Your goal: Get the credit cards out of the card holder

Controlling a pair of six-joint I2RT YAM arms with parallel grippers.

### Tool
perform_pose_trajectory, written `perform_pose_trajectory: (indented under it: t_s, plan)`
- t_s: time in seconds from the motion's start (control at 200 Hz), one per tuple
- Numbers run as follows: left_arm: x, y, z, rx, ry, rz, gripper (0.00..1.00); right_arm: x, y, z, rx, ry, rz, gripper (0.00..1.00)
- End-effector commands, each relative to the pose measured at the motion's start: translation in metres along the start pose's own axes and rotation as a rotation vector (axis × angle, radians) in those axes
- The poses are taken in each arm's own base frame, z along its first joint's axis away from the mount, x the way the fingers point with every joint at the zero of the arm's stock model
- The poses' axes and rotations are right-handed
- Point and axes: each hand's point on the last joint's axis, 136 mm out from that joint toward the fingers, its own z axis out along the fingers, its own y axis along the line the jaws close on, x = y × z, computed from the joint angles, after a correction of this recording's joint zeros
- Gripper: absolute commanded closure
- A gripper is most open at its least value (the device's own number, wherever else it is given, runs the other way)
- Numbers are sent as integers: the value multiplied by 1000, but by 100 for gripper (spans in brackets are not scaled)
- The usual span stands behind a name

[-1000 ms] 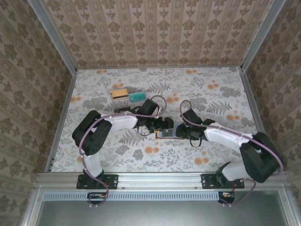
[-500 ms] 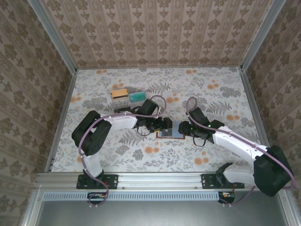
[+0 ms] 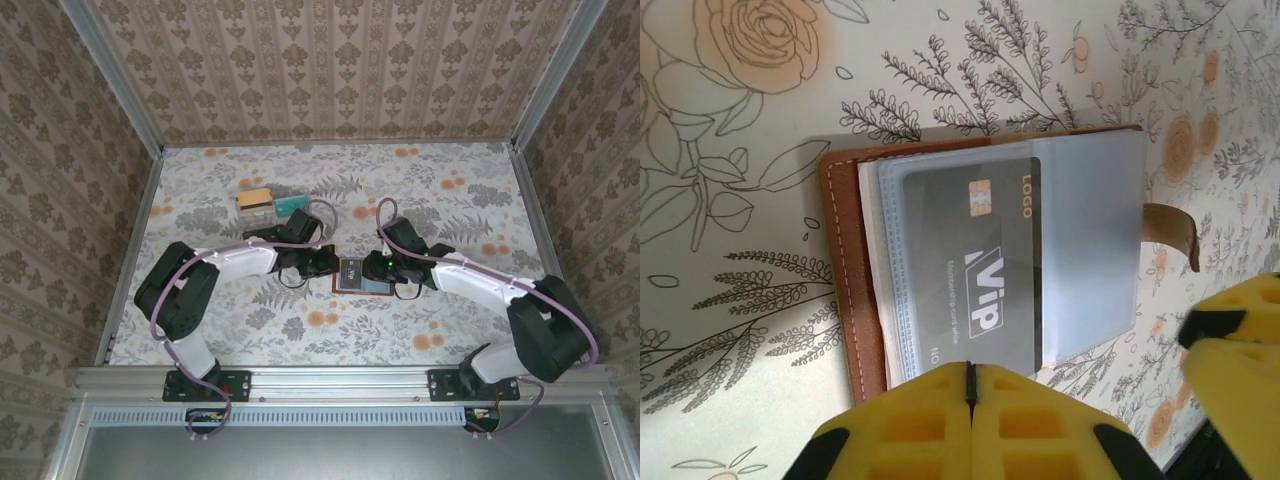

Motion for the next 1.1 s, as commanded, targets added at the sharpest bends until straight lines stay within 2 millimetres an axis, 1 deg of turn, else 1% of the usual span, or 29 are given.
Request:
perform_pose_trajectory:
  t_s: [0.0, 0.1, 0.25, 0.48, 0.575, 0.715, 0.855, 1.03, 1.095]
  plan:
    - [4, 4, 11, 1, 32, -5, 97, -2, 8, 10, -36, 24, 26, 78]
    - [6, 5, 16, -1, 44, 1, 97, -1, 2, 17, -30, 37, 49, 78]
    - [9, 14, 22, -22, 62, -17, 98, 1, -3, 29, -55, 59, 95, 78]
    - [17, 23, 28, -45, 93, -40, 98, 2, -10, 39, -52, 84, 126, 78]
    - [18, 23, 30, -44, 97, -37, 98, 4, -13, 43, -52, 93, 134, 79]
    - [19, 21, 30, -40, 103, -35, 98, 4, -7, 48, -85, 112, 140, 79]
    - [19, 21, 30, -40, 105, -34, 98, 6, -10, 51, -74, 124, 149, 80]
    - [19, 22, 29, -48, 104, -36, 99, 6, -12, 48, -71, 116, 156, 86]
    - [19, 24, 28, -57, 105, -40, 100, 5, -14, 45, -68, 109, 160, 95]
